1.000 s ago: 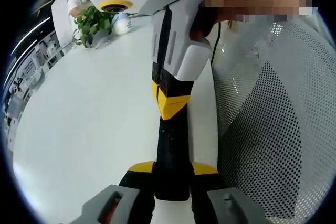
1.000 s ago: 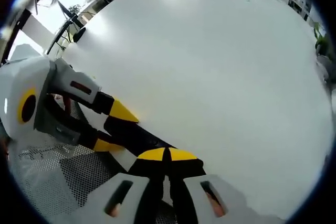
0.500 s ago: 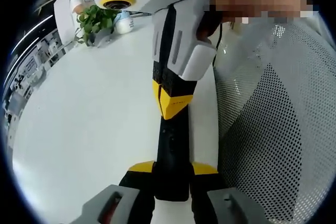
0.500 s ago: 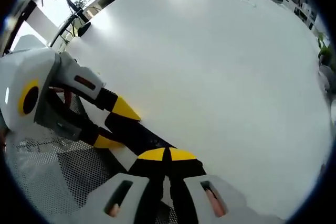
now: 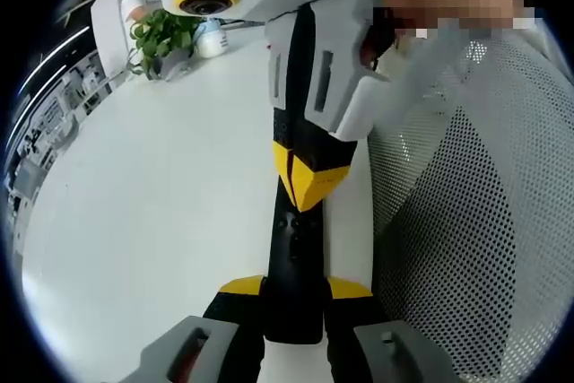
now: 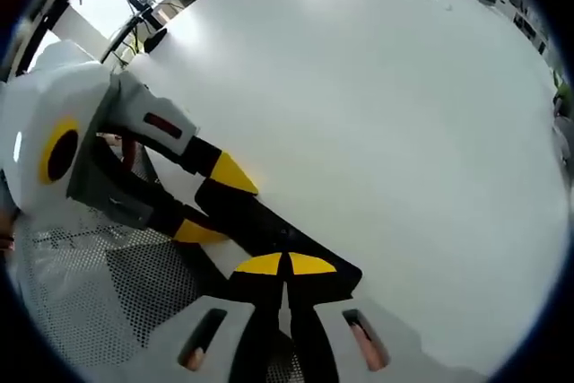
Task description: Press the specified remote control buttons in sequence, fully releasing each button before pressing the next.
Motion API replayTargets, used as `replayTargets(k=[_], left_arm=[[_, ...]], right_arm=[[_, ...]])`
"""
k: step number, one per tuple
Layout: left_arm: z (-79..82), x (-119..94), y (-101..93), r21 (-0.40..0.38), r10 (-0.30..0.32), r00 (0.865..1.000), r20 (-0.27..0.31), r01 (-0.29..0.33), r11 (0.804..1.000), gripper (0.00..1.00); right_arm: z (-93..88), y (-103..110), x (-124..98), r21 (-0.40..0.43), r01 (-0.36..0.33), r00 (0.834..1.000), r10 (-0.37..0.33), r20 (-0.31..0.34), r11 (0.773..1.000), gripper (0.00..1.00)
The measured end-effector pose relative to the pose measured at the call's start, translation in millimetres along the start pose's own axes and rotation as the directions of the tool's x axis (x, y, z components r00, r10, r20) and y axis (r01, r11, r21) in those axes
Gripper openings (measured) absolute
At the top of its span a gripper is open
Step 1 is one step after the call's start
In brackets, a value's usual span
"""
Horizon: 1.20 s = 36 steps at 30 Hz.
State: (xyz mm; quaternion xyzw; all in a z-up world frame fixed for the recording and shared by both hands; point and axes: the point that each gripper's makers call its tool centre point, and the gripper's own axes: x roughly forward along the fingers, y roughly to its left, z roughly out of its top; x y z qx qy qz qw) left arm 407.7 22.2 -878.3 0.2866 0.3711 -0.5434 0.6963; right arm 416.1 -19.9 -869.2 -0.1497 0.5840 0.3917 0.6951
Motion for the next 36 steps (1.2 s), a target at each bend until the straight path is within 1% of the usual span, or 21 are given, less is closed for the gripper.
replayTargets(k=[6,12,21,25,31,36], left_arm=[[0.1,0.5,-0.1,-0.002,0.000,1.000,-0.002,0.000,1.000,0.25],[0.4,0.0,-0.9,-0.004,0.003,1.000,-0.005,-0.003,1.000,0.25],[0.5,0.5,-0.9,-0.003,0.009,1.000,-0.010,-0.009,1.000,0.25],[0.5,0.5,-1.0,-0.006,0.011,1.000,-0.012,-0.011,1.000,0.25],[0.8,0.3,-1.3,-0.010,0.013,1.000,-0.014,-0.014,1.000,0.25],[0.9,0.1,-1.4,-0.007,0.013,1.000,-0.014,-0.013,1.000,0.25]], right_arm=[[-0.3,-1.9,0.8,0.040,-0.006,1.000,0.006,-0.002,0.999,0.00],[-0.5,-0.5,0.2,0.007,0.002,1.000,-0.002,-0.003,1.000,0.00],[-0.8,-0.1,-0.3,0.002,0.003,1.000,-0.003,-0.010,1.000,0.00],[-0.6,0.6,0.4,-0.019,0.012,1.000,-0.013,-0.014,1.000,0.00],[-1.1,-0.8,0.1,0.025,-0.013,1.000,0.013,-0.007,1.000,0.00],[-0.9,0.5,0.2,0.004,-0.003,1.000,0.003,-0.010,1.000,0.00]])
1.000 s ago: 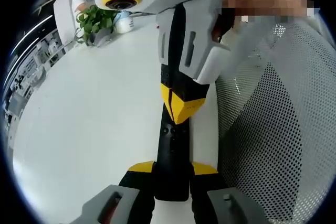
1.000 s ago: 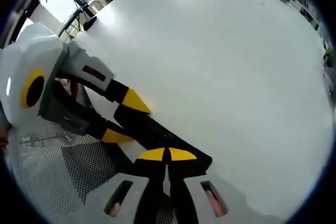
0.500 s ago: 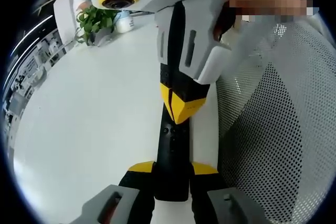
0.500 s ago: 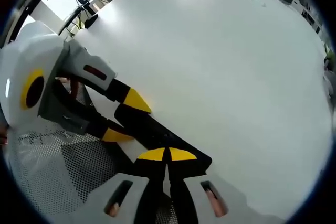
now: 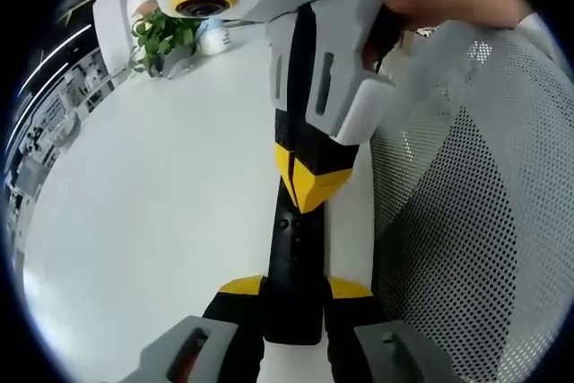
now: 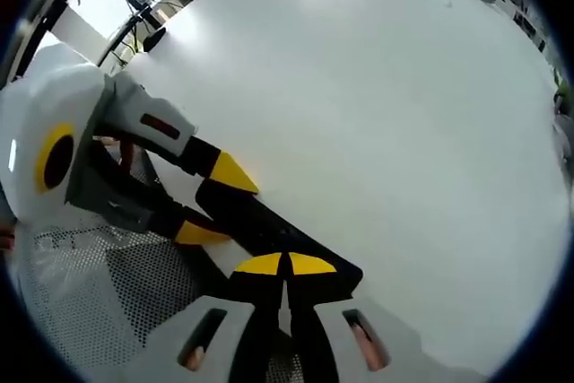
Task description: Press the specified remote control buttons in sequence, fully releasing each button before pressing the next.
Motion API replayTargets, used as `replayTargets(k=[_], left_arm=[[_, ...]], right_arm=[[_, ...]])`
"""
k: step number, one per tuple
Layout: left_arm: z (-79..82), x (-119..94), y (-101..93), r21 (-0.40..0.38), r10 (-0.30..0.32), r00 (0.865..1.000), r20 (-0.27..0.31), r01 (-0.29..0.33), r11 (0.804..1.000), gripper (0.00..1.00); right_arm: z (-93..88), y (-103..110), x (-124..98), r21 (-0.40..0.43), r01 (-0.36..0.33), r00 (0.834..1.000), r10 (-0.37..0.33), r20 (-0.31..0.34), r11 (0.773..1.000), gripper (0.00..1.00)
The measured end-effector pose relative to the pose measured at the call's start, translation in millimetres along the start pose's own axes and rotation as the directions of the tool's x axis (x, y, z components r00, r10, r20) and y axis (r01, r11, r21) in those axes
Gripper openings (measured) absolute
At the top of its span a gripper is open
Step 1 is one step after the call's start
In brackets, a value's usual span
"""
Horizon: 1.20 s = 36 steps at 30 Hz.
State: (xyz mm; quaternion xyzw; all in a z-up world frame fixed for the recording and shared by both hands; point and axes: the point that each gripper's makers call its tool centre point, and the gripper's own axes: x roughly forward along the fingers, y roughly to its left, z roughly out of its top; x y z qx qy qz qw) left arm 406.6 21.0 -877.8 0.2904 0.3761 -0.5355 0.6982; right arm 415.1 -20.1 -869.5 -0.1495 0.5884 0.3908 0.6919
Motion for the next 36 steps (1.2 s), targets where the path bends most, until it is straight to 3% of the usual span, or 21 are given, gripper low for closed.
replayTargets(k=[36], left_arm=[[0.1,1.0,0.9,0.016,-0.011,1.000,0.010,0.011,1.000,0.25]], right_arm=[[-11.8,-5.6,-4.2,0.040,-0.006,0.999,0.008,-0.048,0.999,0.00]])
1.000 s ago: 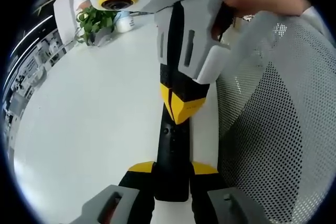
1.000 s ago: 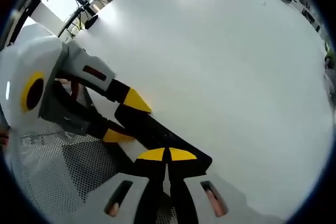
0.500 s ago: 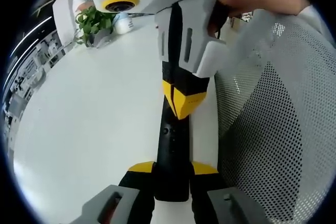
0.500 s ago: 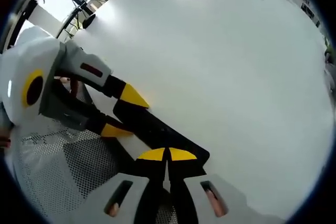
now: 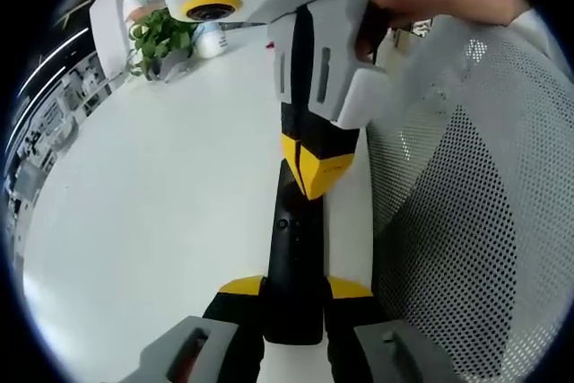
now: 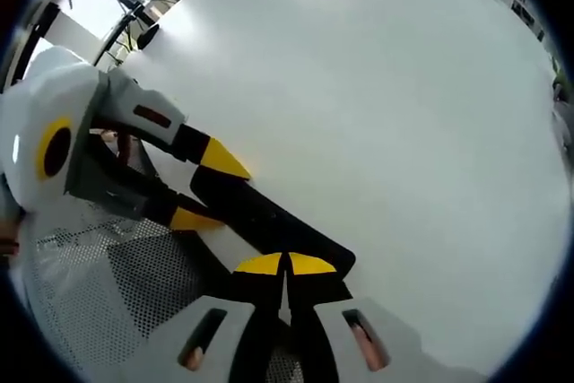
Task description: Press the specified remote control buttons in sequence, fully releasing each button before pressing the next.
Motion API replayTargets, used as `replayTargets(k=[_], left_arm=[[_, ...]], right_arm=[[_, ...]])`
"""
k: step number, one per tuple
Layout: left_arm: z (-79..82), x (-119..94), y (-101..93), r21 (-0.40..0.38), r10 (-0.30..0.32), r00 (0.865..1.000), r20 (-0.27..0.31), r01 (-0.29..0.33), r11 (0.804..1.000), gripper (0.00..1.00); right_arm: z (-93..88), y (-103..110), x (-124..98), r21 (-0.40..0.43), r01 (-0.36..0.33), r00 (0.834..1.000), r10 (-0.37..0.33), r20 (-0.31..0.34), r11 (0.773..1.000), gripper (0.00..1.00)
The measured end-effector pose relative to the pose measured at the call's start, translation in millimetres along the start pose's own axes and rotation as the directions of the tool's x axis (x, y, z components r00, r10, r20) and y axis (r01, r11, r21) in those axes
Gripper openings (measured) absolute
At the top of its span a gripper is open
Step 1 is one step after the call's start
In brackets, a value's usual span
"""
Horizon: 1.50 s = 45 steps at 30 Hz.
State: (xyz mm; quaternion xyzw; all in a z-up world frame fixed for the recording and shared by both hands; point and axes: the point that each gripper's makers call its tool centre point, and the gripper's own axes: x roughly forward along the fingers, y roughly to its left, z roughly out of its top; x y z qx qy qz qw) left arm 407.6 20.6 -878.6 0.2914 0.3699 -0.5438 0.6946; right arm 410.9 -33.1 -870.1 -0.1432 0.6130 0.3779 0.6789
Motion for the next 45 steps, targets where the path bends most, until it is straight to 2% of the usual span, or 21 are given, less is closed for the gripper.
replayTargets(k=[11,18,28,34,36,39,45], left_arm=[[0.1,0.1,0.0,0.001,-0.004,1.000,-0.003,0.004,1.000,0.25],[-0.1,-0.1,-0.1,0.000,-0.002,1.000,-0.003,0.002,1.000,0.25],[-0.1,-0.5,-0.1,-0.007,0.001,1.000,0.001,-0.001,1.000,0.25],[-0.3,-0.6,0.1,-0.007,0.000,1.000,0.001,0.000,1.000,0.25],[-0.2,-0.6,0.1,-0.008,-0.001,1.000,0.000,0.001,1.000,0.25],[0.1,-0.2,0.1,-0.008,-0.001,1.000,0.000,0.001,1.000,0.25],[0.4,-0.5,-0.5,-0.007,0.001,1.000,0.002,-0.001,1.000,0.25]], right_arm=[[0.0,0.1,1.7,-0.054,0.019,1.000,-0.019,-0.016,0.998,0.00],[-0.8,-1.1,0.6,-0.013,-0.004,1.000,0.004,0.010,1.000,0.00],[0.0,0.3,0.3,-0.061,-0.001,1.000,0.001,0.011,0.998,0.00],[-0.4,1.6,1.0,-0.152,0.011,1.000,-0.008,0.018,0.988,0.00],[-0.4,2.2,1.4,-0.157,0.017,1.000,-0.014,0.018,0.987,0.00],[-0.6,2.3,2.3,-0.250,0.040,0.999,-0.035,0.022,0.967,0.00],[-0.8,1.7,2.1,-0.265,0.038,0.999,-0.032,0.024,0.964,0.00]])
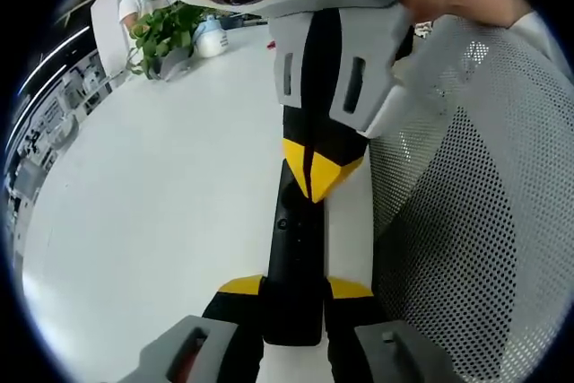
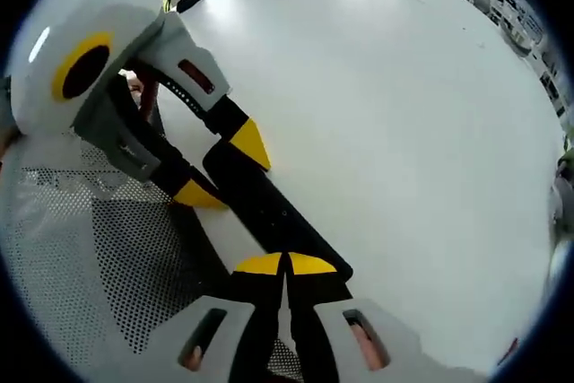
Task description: Press the specified remote control buttons in sequence, fully releasing each button before pressing the next.
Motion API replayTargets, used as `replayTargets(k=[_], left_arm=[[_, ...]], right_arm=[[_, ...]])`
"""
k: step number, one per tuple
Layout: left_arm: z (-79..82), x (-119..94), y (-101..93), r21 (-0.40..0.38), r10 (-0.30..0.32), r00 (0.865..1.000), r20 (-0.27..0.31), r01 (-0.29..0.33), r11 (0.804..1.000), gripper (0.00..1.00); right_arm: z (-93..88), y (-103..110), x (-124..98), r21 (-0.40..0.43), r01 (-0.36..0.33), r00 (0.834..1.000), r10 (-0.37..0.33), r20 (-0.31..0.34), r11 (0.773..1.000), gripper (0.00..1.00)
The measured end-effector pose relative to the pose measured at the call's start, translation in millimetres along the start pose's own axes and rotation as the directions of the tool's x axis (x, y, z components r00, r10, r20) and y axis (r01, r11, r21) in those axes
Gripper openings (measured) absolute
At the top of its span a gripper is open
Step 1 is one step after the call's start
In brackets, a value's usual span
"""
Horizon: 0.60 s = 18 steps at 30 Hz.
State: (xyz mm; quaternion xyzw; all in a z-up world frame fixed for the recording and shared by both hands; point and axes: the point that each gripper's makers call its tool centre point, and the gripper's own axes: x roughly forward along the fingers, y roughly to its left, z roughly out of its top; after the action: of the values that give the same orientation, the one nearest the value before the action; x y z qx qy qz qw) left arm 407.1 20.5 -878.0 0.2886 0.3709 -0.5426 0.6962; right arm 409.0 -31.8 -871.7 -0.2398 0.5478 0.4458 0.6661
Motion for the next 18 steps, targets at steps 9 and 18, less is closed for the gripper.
replayTargets(k=[9,18], left_arm=[[0.5,-0.1,-0.8,0.010,0.001,1.000,0.002,-0.001,1.000,0.25],[0.3,0.2,-0.7,0.008,-0.002,1.000,0.005,0.002,1.000,0.24]], right_arm=[[0.4,1.2,-1.4,-0.010,-0.007,1.000,0.007,-0.002,1.000,0.00],[10.4,-9.8,-5.3,-0.087,0.074,0.996,-0.070,0.048,0.993,0.03]])
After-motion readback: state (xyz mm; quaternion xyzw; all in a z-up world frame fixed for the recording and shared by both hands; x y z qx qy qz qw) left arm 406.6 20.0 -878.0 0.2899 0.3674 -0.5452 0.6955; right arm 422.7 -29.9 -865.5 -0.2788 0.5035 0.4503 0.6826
